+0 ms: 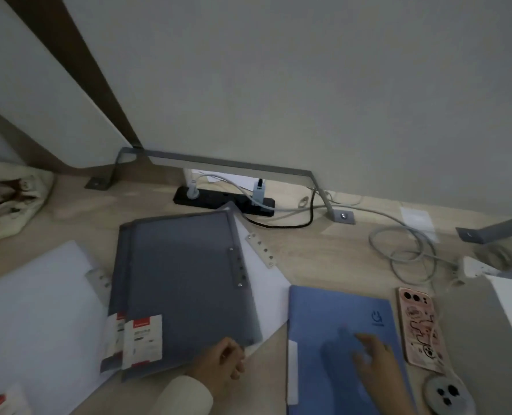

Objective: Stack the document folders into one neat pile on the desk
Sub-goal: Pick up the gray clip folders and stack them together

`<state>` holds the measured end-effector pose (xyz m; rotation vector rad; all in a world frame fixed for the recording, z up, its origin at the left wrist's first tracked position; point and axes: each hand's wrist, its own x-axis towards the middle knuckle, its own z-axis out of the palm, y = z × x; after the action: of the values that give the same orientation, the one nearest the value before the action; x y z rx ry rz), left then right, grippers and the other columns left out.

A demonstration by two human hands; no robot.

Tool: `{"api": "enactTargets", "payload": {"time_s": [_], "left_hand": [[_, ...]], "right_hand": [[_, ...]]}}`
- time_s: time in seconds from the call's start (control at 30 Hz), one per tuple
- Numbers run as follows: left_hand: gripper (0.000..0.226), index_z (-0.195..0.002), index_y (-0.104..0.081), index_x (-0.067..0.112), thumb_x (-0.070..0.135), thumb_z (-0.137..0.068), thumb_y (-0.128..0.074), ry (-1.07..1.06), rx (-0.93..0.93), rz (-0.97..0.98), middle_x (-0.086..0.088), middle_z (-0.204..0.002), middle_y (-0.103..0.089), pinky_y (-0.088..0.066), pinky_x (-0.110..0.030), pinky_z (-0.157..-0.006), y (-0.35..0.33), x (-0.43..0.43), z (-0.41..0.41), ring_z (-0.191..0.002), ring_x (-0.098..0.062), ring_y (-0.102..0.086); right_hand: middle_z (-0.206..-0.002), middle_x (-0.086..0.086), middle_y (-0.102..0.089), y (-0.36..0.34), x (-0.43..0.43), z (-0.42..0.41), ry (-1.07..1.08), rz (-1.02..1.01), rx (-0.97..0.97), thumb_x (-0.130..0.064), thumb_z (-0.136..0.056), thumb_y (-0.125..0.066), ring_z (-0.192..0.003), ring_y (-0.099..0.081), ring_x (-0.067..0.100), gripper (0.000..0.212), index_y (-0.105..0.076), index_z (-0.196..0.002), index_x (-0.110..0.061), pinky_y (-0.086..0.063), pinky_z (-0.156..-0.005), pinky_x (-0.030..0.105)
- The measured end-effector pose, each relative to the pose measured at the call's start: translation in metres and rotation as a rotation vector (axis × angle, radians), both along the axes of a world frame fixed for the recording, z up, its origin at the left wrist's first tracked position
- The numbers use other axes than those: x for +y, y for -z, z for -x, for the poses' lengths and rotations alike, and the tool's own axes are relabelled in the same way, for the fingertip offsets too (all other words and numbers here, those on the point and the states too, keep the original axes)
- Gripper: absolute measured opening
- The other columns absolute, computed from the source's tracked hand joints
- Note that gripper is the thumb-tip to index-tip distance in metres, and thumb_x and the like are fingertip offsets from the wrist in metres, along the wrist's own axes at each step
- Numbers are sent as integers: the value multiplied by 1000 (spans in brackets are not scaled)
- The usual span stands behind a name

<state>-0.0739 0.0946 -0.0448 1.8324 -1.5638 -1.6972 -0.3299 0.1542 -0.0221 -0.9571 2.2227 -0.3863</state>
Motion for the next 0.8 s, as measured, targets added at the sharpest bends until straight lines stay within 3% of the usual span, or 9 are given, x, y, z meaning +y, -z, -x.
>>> {"api": "enactTargets", "payload": {"time_s": [0.07,0.13,0.27,0.33,0.43,0.53,0.63,0.7,0.8], "left_hand": [[37,-58,-54,34,15,-89,-50,-116,5,38,8,-55,-65,-47,-21,-61,-6,-6,-36,-58,-9,-58],[42,-57,-58,42,14,-87,-52,-275,-16,106,8,-67,-68,-49,-31,-74,-6,-11,-75,-73,-18,-61],[14,-90,-56,31,20,-90,-48,-592,-122,203,-6,-117,-53,-50,-39,-88,-8,-26,-143,-104,-28,-53],[29,-118,-50,21,20,-89,-49,-590,-219,205,-10,-134,-42,-42,-39,-98,-2,-36,-169,-118,-29,-44],[55,-138,-32,15,28,-88,-52,-541,-146,84,-10,-148,-29,-29,-38,-109,8,-53,-187,-134,-28,-32],[67,-141,-23,13,39,-87,-51,-476,-143,-61,-11,-150,-28,-28,-39,-110,17,-74,-187,-135,-29,-32],[68,-135,-32,9,45,-82,-55,-482,-79,-157,-14,-138,-46,-38,-39,-102,19,-91,-182,-120,-32,-49],[76,-127,-39,9,56,-70,-60,-466,-83,-174,-14,-125,-54,-44,-40,-97,20,-97,-183,-105,-30,-56],[96,-122,-43,7,64,-47,-59,-440,-110,-203,-14,-121,-55,-46,-42,-97,29,-103,-190,-105,-32,-57]], "right_hand": [[-95,14,-53,-1,-29,-36,-84,47,-91,3,-87,-53,-100,-57,35,21,-57,-107,-3,-34,-74,27],[-100,13,-54,4,-57,-76,-112,83,-222,0,-89,-51,-95,-54,25,20,-56,-108,-4,-33,-76,24],[-119,13,-52,28,-97,-136,-65,-1,-363,-7,-88,-54,-101,-50,22,41,-46,-128,-3,-37,-86,29],[-126,22,-52,41,-112,-152,-11,-44,-261,-12,-86,-58,-109,-53,34,49,-44,-131,2,-41,-97,39],[-130,25,-51,49,-121,-162,5,-131,-140,-19,-83,-63,-119,-49,41,58,-42,-135,-6,-37,-103,43],[-117,25,-60,51,-121,-170,5,-131,-189,-12,-79,-65,-109,-55,40,62,-38,-136,-11,-41,-100,48],[-117,24,-59,48,-120,-182,-38,-159,-134,-16,-79,-66,-107,-56,39,57,-41,-131,-15,-44,-98,44],[-120,23,-55,46,-121,-191,-47,-161,-96,-20,-79,-66,-109,-54,38,53,-45,-127,-17,-42,-99,43],[-126,20,-49,46,-124,-202,-63,-124,-97,-20,-81,-64,-111,-53,37,48,-48,-126,-17,-42,-101,43]]}}
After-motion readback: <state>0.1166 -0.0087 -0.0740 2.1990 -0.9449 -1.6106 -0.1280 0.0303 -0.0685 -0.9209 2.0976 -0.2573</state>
